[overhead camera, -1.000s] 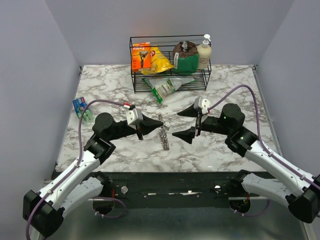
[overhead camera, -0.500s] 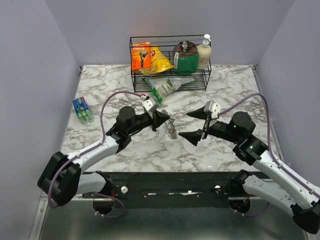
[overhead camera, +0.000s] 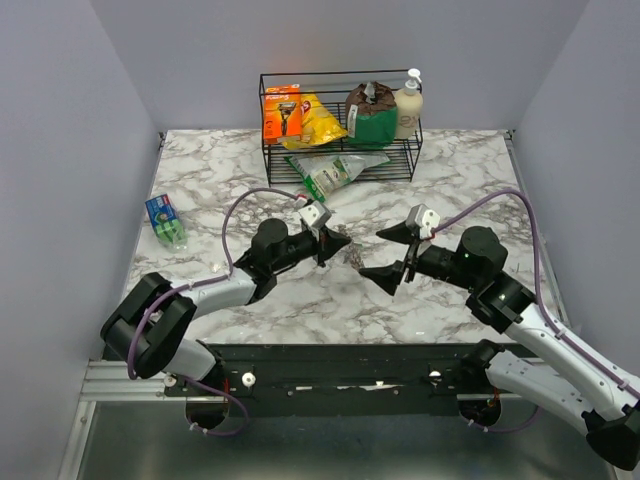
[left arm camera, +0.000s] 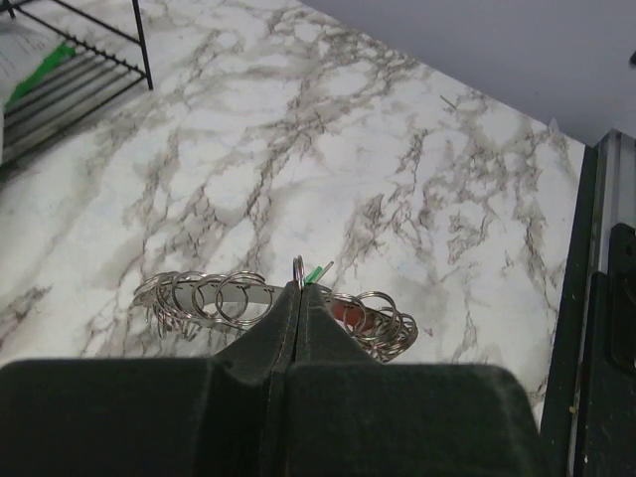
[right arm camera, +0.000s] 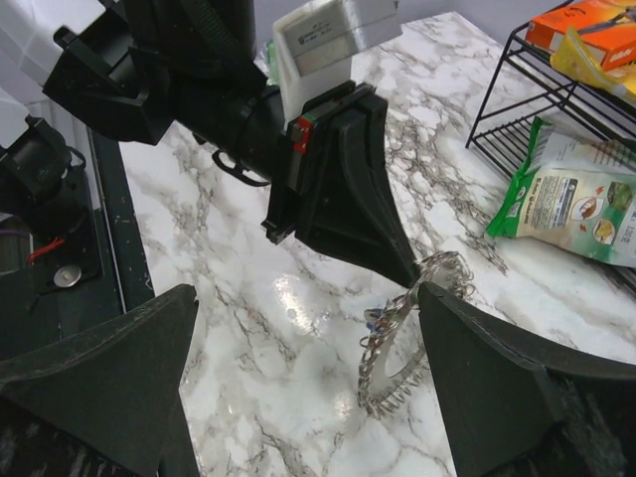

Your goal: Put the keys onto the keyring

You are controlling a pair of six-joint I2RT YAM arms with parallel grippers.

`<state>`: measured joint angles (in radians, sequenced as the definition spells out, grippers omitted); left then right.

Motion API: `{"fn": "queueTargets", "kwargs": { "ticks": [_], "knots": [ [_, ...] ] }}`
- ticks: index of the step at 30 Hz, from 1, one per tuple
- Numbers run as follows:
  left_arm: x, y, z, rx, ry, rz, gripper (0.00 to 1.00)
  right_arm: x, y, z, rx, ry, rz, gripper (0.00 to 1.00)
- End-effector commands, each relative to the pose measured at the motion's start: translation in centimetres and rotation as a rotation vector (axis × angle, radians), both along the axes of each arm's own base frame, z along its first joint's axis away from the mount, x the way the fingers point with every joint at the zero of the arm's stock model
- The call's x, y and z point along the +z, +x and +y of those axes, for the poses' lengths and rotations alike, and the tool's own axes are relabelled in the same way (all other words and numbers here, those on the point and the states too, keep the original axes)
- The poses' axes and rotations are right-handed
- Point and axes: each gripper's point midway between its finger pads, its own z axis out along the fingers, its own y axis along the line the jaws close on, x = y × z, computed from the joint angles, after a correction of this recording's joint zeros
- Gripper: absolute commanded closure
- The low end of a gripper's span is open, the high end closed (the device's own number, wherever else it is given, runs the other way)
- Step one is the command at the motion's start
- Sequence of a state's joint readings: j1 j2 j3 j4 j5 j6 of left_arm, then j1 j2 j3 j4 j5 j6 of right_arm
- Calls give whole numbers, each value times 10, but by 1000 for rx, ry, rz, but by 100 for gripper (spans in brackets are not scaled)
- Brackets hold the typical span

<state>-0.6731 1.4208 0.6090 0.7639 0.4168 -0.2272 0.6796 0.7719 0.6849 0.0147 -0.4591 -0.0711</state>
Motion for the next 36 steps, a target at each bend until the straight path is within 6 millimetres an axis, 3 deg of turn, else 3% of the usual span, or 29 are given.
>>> {"fn": "queueTargets", "kwargs": {
  "ticks": [1, 7, 14, 20, 24, 29, 30, 36],
  "knots": [
    [-21, -16, 7, 19, -21, 22, 100, -18, 0, -4, -19, -36, 51, 0],
    [-62, -47, 18, -4, 37, 95, 100, -21, -1, -5, -22, -48, 59, 0],
    [-83, -63, 43, 67, 85, 132, 100, -24, -1, -2, -9, -54, 74, 0],
    [-87, -68, 53, 90, 132, 125, 89, -26, -3, 2, 18, -58, 92, 0],
    [-88, -68, 53, 81, 187, 137, 55, -26, -2, 3, 21, -60, 94, 0],
    [-79, -64, 55, 96, 211, 114, 32, -22, -3, 4, 24, -55, 87, 0],
    [-77, -63, 56, 98, 212, 108, 3, -22, -2, 3, 21, -54, 84, 0],
    [-46, -58, 57, 129, 156, 52, 1, -20, -1, 3, 19, -54, 78, 0]
  ]
}}
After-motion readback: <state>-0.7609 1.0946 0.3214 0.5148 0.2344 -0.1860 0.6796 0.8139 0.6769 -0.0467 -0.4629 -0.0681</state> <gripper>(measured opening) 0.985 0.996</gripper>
